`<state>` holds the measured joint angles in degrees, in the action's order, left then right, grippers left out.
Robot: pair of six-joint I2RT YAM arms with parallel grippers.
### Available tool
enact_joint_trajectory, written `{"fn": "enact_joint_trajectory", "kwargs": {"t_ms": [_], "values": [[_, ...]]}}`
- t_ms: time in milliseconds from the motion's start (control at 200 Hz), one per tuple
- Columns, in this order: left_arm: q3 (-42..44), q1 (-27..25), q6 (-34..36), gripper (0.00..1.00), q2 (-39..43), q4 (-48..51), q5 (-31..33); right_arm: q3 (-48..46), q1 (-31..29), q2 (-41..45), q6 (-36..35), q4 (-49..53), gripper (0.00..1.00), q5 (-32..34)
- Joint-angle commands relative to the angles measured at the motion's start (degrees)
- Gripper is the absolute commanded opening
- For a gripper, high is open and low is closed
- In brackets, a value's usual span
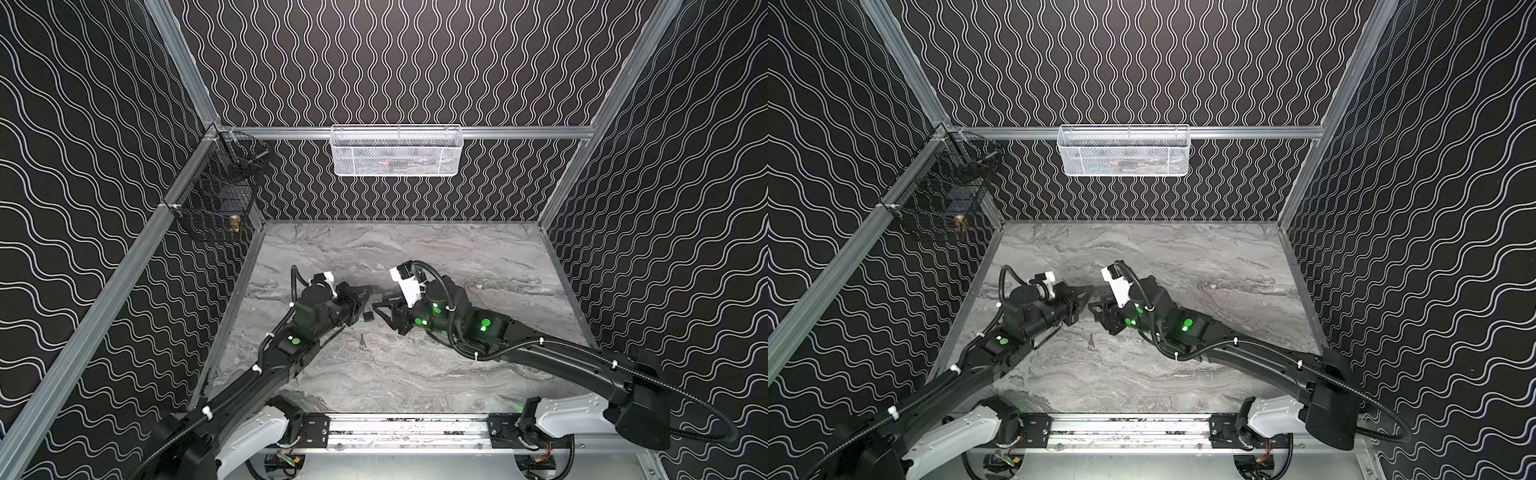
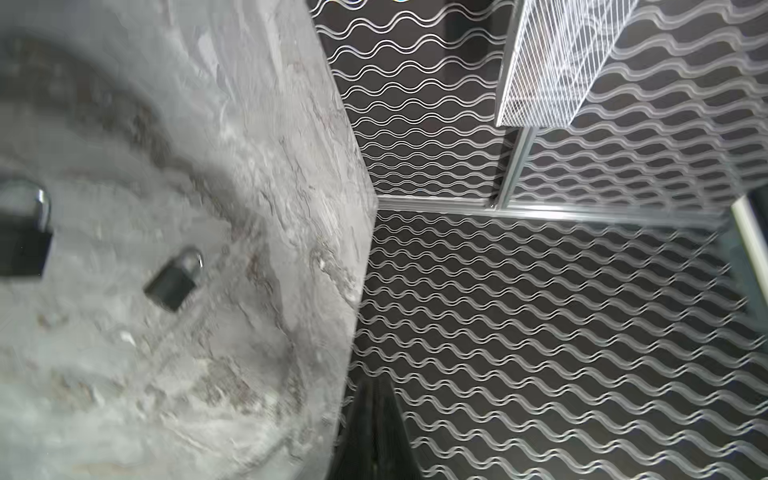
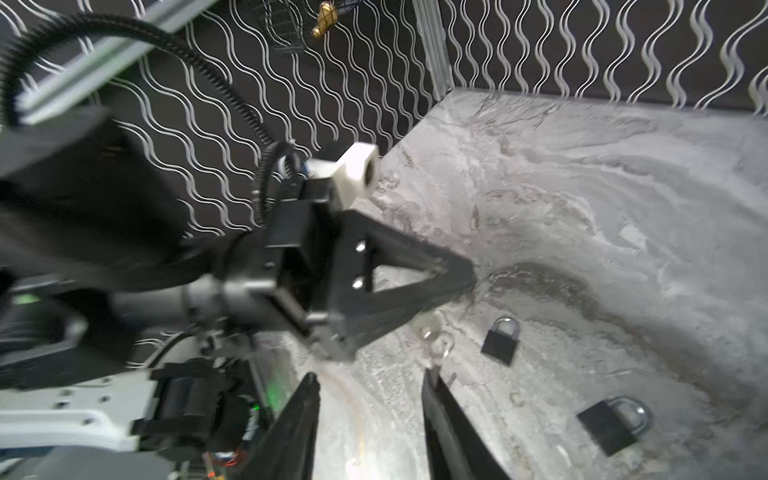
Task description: Unlock with the key
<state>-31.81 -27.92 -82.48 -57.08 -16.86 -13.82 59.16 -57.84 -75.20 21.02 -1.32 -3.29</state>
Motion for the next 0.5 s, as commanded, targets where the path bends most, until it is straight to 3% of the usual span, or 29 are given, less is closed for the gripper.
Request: {"fn": "enact_joint_trajectory", "kwargs": {"t_ms": [0, 140, 275, 340, 495], "values": [[0.0, 0.9, 12.9, 0.0, -2.3, -9.5, -5.3, -0.8, 2.5, 1.1, 6.2, 0.9, 0.48, -10.6], [-1.6, 1.0, 25.1, 0.0, -3.2, -11.4, -7.6, -4.8, 8.4, 2.0, 13.6, -5.4, 0.49, -23.1], [-0.8, 1.0, 35.4, 0.0, -0.5, -13.6, -6.9, -9.3, 11.9, 2.9, 18.2, -14.9, 0.51, -28.2], [0.3, 1.0, 38.3, 0.0, 0.6, -15.8, -6.4, -10.5, 13.0, 2.4, 20.0, -20.4, 0.51, -31.7], [-0.1, 1.0, 42.1, 0.0, 0.7, -17.9, -8.9, -9.4, 13.3, 1.6, 20.1, -23.2, 0.52, -32.9]]}}
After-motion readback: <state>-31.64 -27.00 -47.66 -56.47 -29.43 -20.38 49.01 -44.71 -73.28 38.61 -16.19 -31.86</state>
